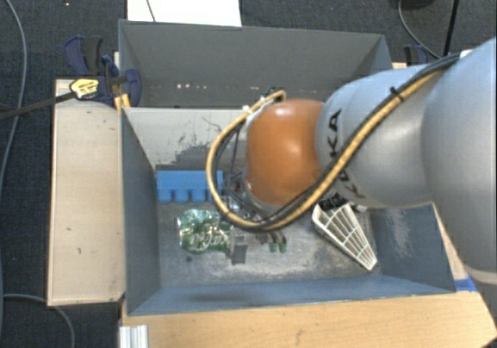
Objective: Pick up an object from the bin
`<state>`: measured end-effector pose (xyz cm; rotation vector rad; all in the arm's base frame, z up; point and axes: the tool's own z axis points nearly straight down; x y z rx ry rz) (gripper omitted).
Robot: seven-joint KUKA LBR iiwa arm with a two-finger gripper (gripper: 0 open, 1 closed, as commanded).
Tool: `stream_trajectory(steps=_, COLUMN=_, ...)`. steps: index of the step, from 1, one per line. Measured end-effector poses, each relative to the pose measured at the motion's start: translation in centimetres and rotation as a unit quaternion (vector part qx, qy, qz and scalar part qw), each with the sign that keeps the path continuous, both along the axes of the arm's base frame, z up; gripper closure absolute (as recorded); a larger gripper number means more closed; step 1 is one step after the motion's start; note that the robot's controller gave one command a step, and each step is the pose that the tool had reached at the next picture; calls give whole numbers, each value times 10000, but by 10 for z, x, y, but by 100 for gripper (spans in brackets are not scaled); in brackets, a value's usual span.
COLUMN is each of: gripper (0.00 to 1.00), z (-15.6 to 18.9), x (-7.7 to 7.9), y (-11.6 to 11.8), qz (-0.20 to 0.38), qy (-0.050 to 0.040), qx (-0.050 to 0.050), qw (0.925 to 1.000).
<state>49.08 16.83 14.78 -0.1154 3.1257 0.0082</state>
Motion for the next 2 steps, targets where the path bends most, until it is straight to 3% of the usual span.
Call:
stream_trajectory(steps=1, gripper=100, z=-44, x=8, y=23, qz=-256, qy=-7, qx=0, qw=9997)
stream_trajectory(steps=2, gripper=100, z=-44, x=-1, y=28, qz=-238, qy=118, qx=-38, qw=9996)
